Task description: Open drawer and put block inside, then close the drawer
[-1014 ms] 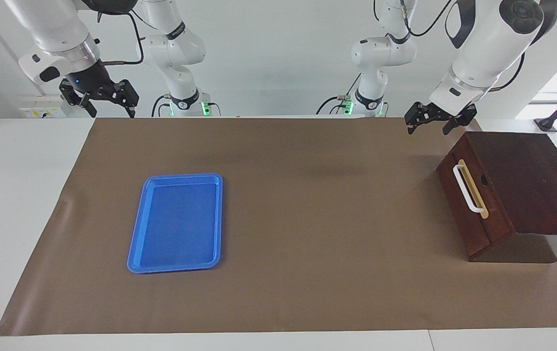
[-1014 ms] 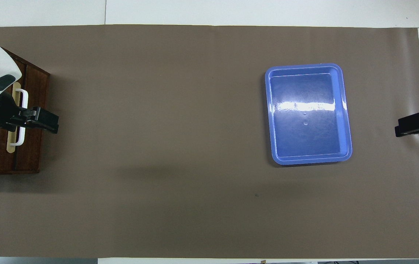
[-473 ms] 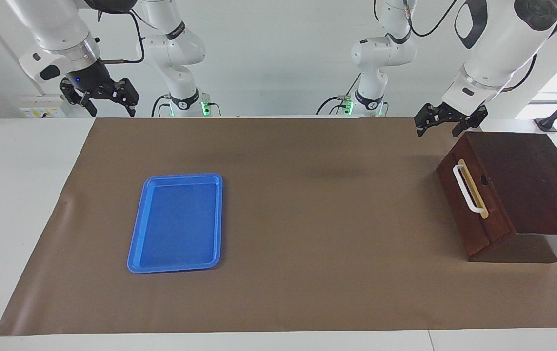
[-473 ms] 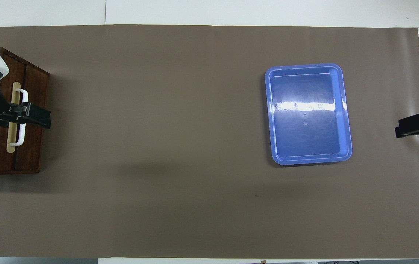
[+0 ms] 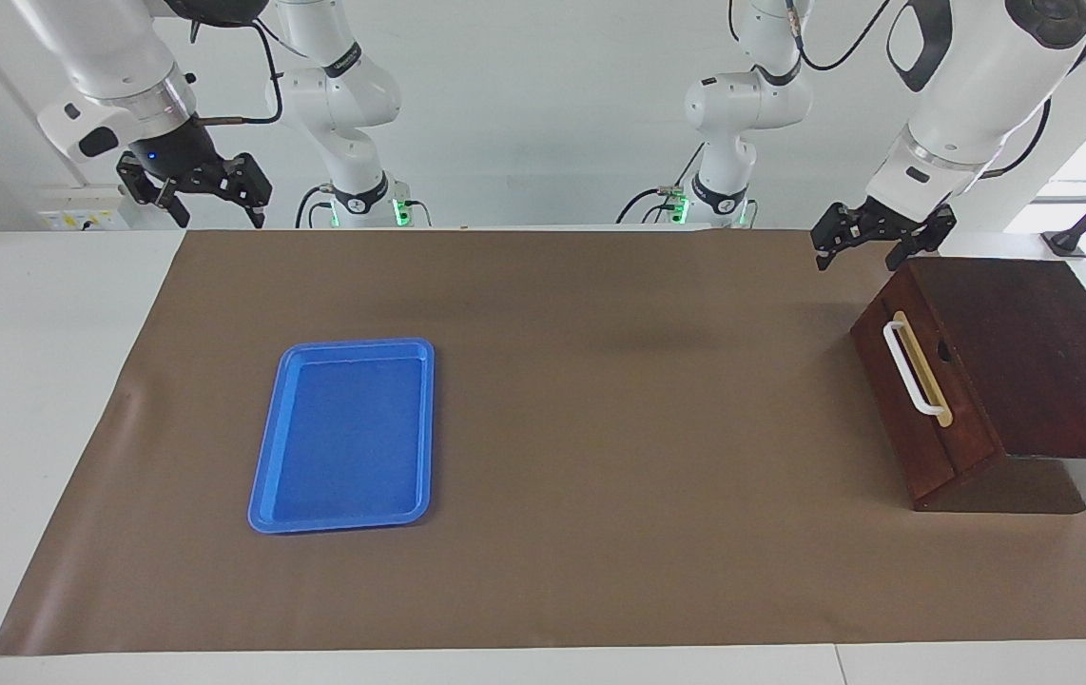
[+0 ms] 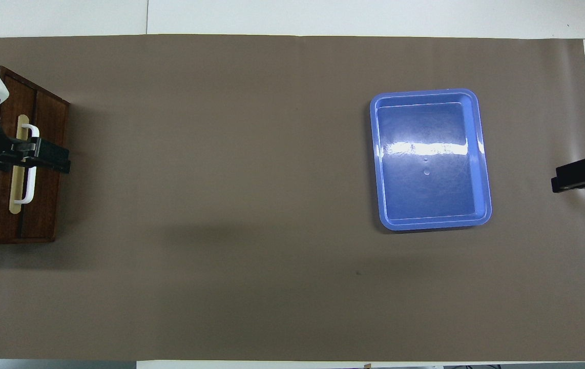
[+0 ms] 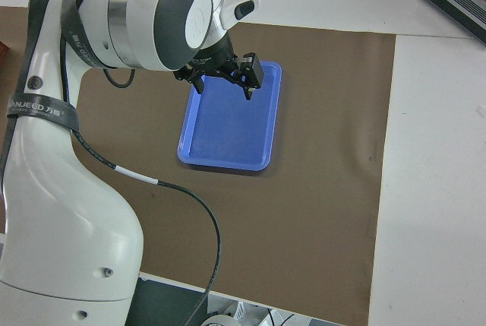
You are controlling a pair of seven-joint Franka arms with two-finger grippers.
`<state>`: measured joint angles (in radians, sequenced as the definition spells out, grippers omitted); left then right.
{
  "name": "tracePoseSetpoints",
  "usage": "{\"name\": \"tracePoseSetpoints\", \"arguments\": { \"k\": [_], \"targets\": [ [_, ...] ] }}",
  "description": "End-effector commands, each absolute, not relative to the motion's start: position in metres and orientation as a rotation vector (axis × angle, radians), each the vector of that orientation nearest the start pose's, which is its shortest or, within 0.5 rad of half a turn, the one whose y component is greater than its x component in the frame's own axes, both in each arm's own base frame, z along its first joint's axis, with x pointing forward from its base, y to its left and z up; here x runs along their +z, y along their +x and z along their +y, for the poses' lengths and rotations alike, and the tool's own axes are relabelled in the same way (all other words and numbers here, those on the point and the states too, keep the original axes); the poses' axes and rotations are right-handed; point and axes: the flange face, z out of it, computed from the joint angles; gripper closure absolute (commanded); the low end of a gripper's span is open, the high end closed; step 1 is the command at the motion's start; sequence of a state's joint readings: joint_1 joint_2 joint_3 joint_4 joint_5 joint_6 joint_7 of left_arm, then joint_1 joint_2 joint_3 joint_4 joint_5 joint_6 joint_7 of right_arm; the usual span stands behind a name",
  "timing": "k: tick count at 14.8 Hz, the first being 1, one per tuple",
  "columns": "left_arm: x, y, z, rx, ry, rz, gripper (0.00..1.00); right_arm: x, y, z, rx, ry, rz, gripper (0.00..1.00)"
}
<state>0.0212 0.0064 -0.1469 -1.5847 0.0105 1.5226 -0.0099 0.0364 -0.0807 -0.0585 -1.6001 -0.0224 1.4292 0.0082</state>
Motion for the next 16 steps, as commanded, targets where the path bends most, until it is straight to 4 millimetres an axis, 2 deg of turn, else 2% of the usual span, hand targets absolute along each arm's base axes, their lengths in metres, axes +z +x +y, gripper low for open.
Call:
{"name": "tracePoseSetpoints", "arguments": {
  "k": [1, 8, 16],
  "targets": [
    [0.6170, 0.5443, -0.0642, 0.046, -3.115, 0.184, 0.00, 0.6418, 0.5078, -0.0164, 0.124, -3.155, 0.063, 0.00],
    [0.6262, 0.5425, -0.0655, 0.008, -3.119, 0.182, 0.00, 0.6418, 0.5078, -0.0164, 0.124, -3.155, 0.065, 0.00],
    [0.6236, 0.5436, -0.0651, -0.020, -3.119, 0.185, 0.00, 0.6418, 0.5078, -0.0164, 0.124, -3.155, 0.065, 0.00]
  ]
}}
